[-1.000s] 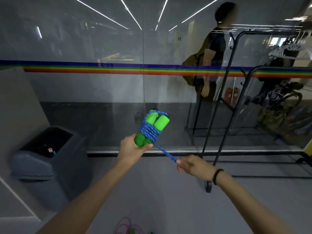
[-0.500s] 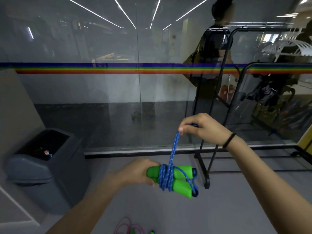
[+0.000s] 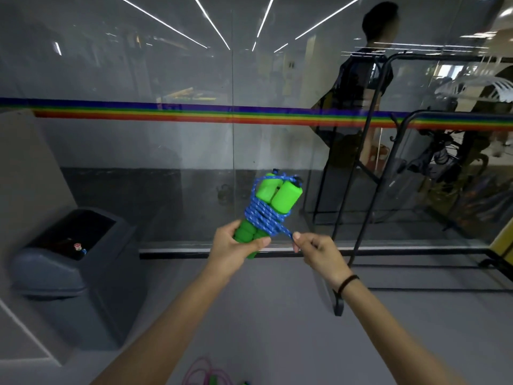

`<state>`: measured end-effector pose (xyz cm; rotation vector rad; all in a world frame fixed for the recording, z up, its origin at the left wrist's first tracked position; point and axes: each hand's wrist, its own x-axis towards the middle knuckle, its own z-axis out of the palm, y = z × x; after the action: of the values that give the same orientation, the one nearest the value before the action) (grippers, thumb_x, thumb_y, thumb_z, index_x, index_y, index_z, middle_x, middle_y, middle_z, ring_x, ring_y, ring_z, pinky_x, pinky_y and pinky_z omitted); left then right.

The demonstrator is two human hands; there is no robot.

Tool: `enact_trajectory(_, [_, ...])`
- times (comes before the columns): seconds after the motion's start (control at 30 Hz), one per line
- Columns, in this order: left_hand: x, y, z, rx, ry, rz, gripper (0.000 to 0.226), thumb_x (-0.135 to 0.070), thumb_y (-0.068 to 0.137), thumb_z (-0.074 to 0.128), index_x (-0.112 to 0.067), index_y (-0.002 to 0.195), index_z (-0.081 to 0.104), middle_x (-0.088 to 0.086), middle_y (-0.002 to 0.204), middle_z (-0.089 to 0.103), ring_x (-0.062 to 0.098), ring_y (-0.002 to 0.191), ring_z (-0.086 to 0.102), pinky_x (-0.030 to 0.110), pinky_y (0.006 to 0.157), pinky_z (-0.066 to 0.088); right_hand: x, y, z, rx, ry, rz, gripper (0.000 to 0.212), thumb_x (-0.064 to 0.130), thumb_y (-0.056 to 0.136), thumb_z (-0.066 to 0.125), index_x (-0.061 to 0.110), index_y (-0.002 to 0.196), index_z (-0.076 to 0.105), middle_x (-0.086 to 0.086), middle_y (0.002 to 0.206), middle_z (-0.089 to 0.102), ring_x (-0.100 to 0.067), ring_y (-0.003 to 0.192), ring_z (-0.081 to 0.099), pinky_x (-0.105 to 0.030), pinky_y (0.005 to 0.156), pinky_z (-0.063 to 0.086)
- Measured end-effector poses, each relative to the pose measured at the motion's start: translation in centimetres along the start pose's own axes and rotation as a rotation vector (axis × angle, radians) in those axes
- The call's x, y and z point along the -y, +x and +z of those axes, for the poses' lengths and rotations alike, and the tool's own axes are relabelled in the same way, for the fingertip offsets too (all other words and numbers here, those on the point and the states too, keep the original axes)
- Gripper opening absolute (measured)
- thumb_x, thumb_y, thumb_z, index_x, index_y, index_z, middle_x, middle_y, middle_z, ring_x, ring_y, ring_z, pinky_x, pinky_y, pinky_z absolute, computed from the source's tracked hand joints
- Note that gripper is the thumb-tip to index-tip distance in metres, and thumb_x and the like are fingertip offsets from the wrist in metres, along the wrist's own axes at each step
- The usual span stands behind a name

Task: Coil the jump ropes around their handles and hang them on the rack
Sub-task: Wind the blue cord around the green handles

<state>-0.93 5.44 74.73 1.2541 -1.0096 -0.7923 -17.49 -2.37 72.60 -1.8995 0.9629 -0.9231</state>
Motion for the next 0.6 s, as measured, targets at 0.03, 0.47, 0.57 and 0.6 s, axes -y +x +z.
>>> enact_trajectory(0.03, [0.4,0.2,0.0,-0.053,0.007,-0.031,0.02,0.003,0.068,0.076,-0.012,0.071,0.063,-0.013,0.045,0.06,-0.002,0.043,0.052,0.015,0.046,0.046,-0.1,-0.2,0.0,-0.005,-0.086,-0.024,0.04,0.028,0.093,0.048,0.023,0.053,0.051,0.009,0.037,0.038,-0.003,0.039,0.033,-0.017,0.046,0.025])
enact_trajectory(0.47, [2.2,0.3,0.4,-0.157,0.182,-0.084,0.023,-0.014,0.063,0.083,-0.017,0.077,0.065,-0.003,0.065,0.063,0.015,0.06,0.054,0.026,0.059,0.047,2.5,-4.7,-0.2,-0.202,-0.751,-0.229,0.047,0.054,0.087,0.018,0.023,0.094,0.053,-0.008,0.065,0.064,-0.036,0.069,0.061,-0.037,0.054,0.041])
enact_trajectory(0.57, [1.1,0.1,1.2,-0.174,0.275,0.033,0.025,-0.017,0.069,0.079,-0.015,0.085,0.06,-0.01,0.067,0.06,0.005,0.059,0.053,0.011,0.052,0.041,3.6,-4.2,-0.1,-0.333,-0.523,-0.339,0.021,0.04,0.09,0.033,0.022,0.097,0.04,-0.006,0.069,0.063,-0.032,0.06,0.061,-0.039,0.05,0.045])
enact_trajectory(0.6, [0.9,0.0,1.4,-0.171,0.292,0.048,0.027,-0.018,0.07,0.078,-0.015,0.089,0.059,-0.009,0.07,0.061,0.006,0.062,0.055,0.013,0.054,0.042,4.0,-4.0,-0.1,-0.359,-0.445,-0.389,0.018,0.037,0.09,0.038,0.02,0.094,0.042,-0.004,0.072,0.061,-0.025,0.061,0.06,-0.04,0.053,0.047])
